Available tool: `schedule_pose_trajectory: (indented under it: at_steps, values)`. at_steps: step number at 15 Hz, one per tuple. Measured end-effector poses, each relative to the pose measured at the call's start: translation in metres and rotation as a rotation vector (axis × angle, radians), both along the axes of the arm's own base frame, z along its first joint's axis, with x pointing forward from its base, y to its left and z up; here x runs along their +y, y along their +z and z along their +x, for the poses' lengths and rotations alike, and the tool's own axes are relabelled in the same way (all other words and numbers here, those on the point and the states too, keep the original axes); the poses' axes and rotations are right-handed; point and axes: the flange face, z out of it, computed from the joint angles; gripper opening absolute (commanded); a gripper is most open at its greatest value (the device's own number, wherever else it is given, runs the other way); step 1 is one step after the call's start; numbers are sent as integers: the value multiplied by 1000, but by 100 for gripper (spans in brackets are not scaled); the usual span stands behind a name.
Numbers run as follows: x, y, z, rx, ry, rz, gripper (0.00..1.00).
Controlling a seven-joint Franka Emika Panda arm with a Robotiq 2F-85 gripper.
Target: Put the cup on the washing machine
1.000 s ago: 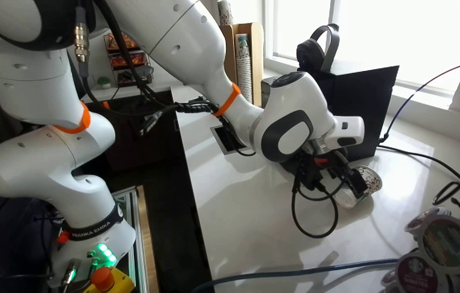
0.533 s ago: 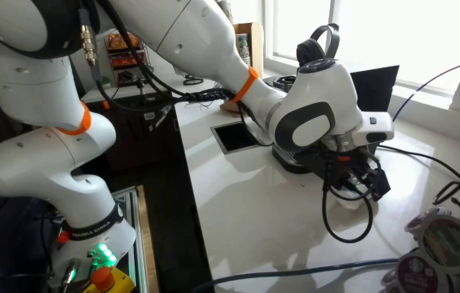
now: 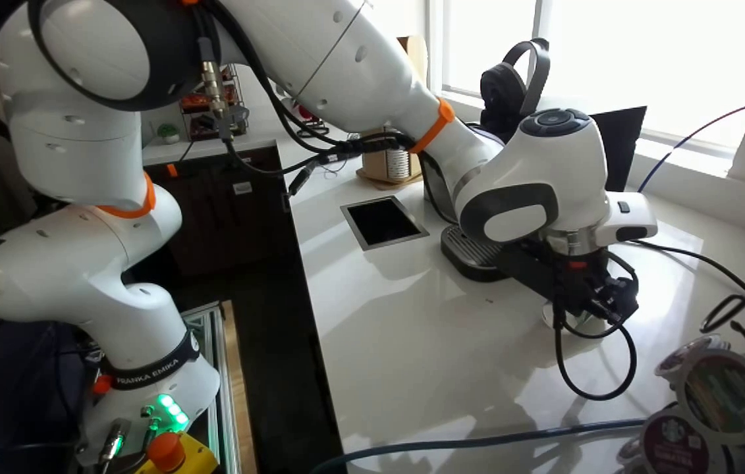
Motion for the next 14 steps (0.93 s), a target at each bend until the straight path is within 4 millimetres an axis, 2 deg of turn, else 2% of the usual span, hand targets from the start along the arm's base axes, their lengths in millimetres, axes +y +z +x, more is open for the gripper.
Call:
schedule_pose_trajectory:
  at_steps: [4,9,10,12,14]
  values:
    - [13,-3,4,38,134,29,100]
    - [8,-15,-2,93,190,41,99]
    - [8,-16,-1,91,199,40,79]
    - [11,-17,3,87,214,36,71]
    - [17,-18,9,87,229,30,53]
